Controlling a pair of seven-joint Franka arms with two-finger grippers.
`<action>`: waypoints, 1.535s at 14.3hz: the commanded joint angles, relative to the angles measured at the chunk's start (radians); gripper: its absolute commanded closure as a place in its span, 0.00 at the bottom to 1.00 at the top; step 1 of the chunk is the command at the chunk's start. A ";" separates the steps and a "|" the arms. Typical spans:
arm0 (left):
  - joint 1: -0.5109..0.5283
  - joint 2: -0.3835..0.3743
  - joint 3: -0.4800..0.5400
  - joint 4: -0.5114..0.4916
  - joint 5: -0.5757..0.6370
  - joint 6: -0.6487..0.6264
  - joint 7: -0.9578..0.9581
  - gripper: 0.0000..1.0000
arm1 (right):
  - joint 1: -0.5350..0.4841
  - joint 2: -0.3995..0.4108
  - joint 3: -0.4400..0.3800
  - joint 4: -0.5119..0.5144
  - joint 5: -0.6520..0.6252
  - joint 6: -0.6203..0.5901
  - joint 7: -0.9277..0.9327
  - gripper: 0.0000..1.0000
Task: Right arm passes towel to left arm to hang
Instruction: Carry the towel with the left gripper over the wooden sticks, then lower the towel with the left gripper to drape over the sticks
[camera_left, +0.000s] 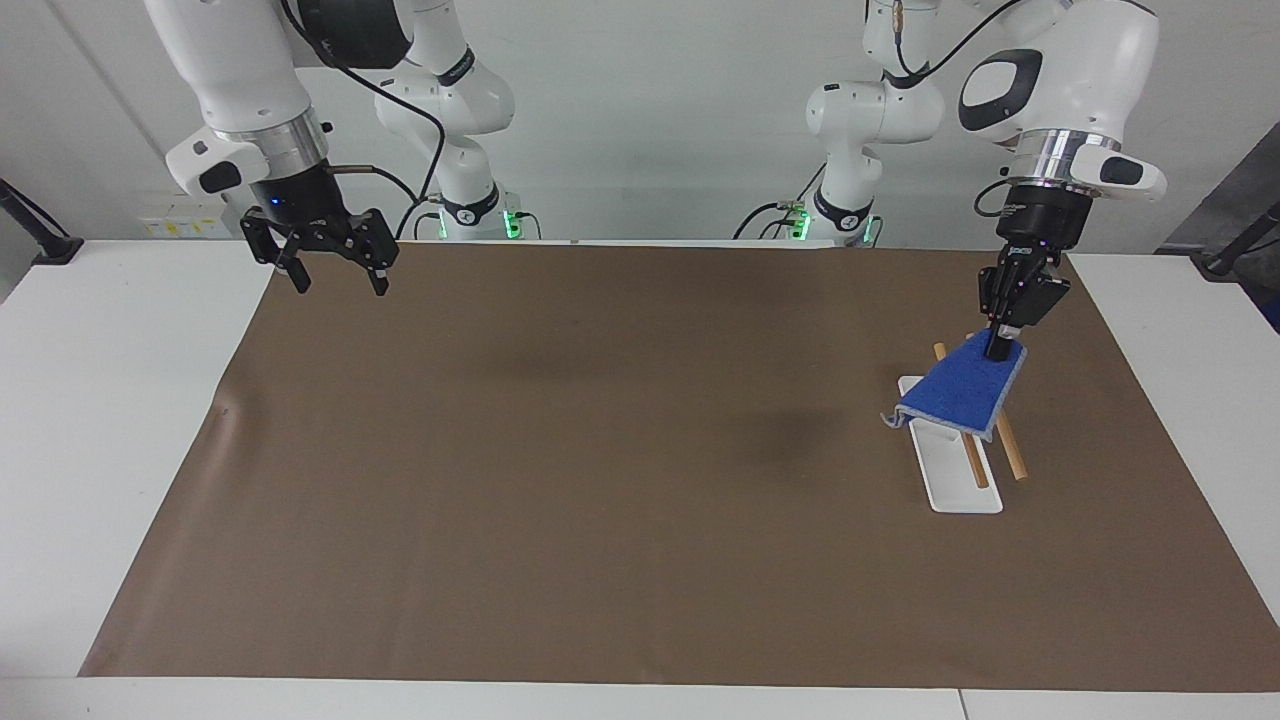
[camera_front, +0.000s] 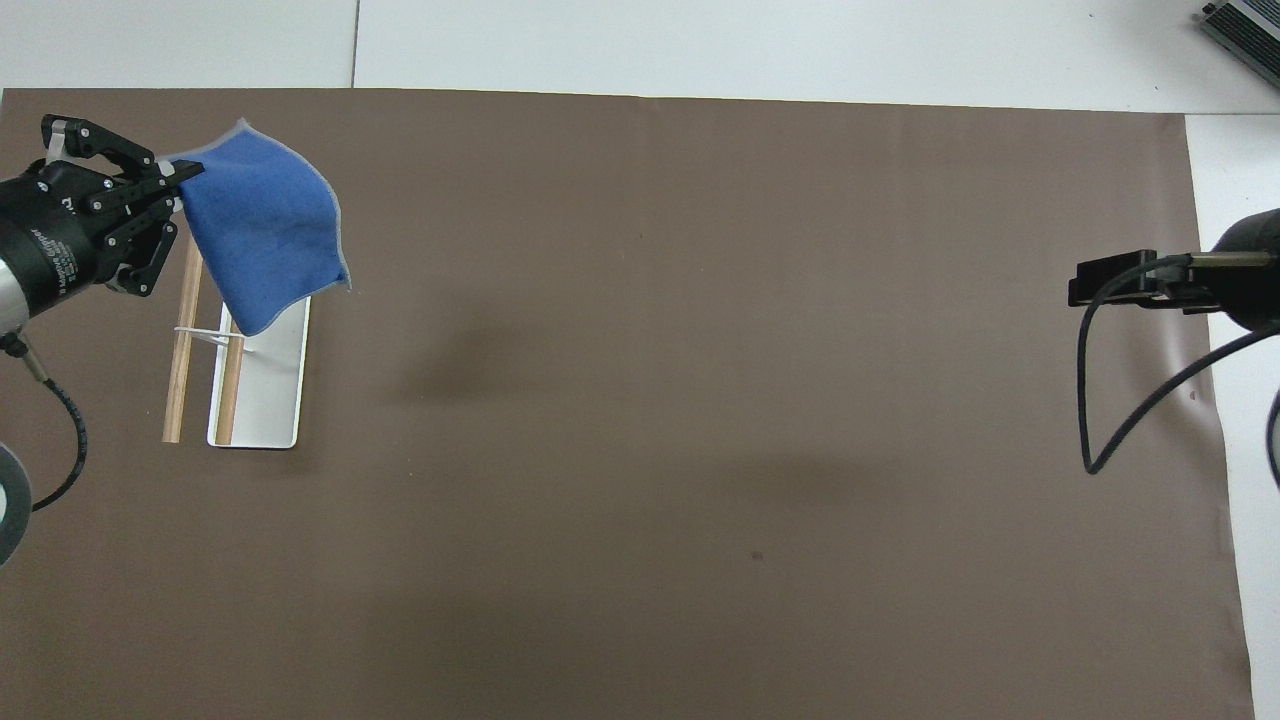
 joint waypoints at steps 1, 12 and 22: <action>0.030 -0.015 -0.008 -0.048 -0.008 0.032 0.021 1.00 | -0.029 -0.006 -0.008 0.053 -0.019 -0.075 -0.038 0.00; 0.085 -0.064 -0.007 -0.220 -0.022 0.198 -0.220 1.00 | -0.057 -0.009 -0.048 0.079 -0.030 -0.187 -0.079 0.00; 0.175 -0.058 -0.007 -0.314 -0.022 0.264 -0.356 1.00 | -0.078 -0.050 -0.022 0.022 -0.021 -0.183 -0.048 0.00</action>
